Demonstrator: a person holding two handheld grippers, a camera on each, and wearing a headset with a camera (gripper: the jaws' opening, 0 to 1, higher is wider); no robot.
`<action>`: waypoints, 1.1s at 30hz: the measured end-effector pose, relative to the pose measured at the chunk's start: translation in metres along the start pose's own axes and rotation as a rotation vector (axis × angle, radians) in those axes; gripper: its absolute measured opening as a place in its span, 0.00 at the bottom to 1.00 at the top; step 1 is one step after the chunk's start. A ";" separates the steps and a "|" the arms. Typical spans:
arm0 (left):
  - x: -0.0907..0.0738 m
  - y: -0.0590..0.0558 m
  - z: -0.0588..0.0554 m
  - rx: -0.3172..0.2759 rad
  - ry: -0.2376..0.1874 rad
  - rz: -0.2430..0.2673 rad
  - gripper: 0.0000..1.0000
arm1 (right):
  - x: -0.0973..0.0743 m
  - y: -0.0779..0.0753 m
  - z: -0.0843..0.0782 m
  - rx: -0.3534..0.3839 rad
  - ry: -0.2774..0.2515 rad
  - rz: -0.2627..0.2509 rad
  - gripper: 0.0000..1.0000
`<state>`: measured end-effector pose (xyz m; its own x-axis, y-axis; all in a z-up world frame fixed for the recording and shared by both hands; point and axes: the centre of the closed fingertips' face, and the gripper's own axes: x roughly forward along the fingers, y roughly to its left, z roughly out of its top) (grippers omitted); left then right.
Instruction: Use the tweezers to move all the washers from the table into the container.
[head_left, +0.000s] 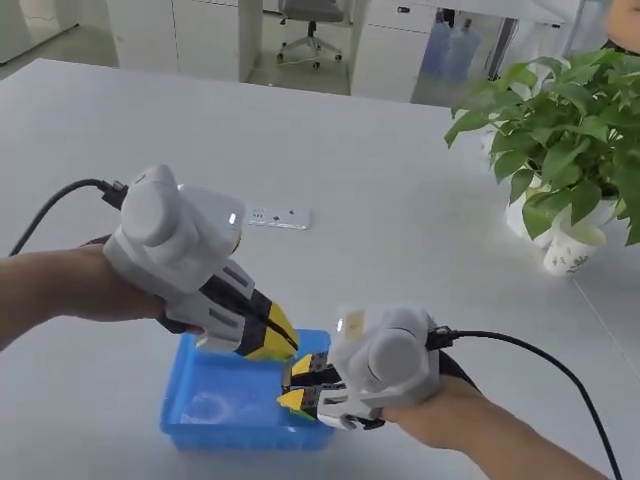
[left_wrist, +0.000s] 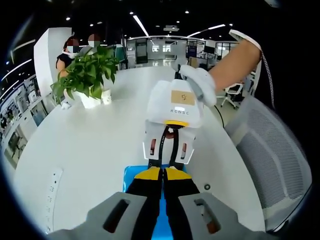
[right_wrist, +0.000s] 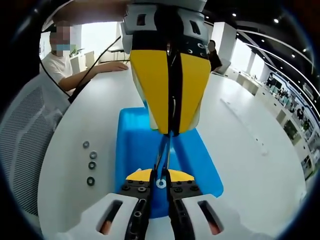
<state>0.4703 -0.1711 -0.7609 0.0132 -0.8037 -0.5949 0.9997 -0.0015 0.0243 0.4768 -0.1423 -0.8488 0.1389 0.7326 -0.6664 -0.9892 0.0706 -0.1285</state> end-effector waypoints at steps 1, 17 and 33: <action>-0.002 0.000 0.001 0.002 -0.002 0.004 0.04 | -0.001 0.000 0.002 -0.001 -0.004 -0.003 0.11; -0.029 -0.013 0.019 0.019 -0.028 0.020 0.03 | -0.017 0.009 0.032 -0.015 -0.072 -0.010 0.11; -0.035 -0.036 0.030 0.036 -0.028 0.014 0.03 | -0.030 0.030 0.041 -0.039 -0.075 -0.024 0.11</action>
<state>0.4334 -0.1612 -0.7167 0.0264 -0.8199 -0.5719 0.9980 -0.0111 0.0620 0.4409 -0.1346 -0.8028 0.1575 0.7798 -0.6059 -0.9827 0.0636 -0.1737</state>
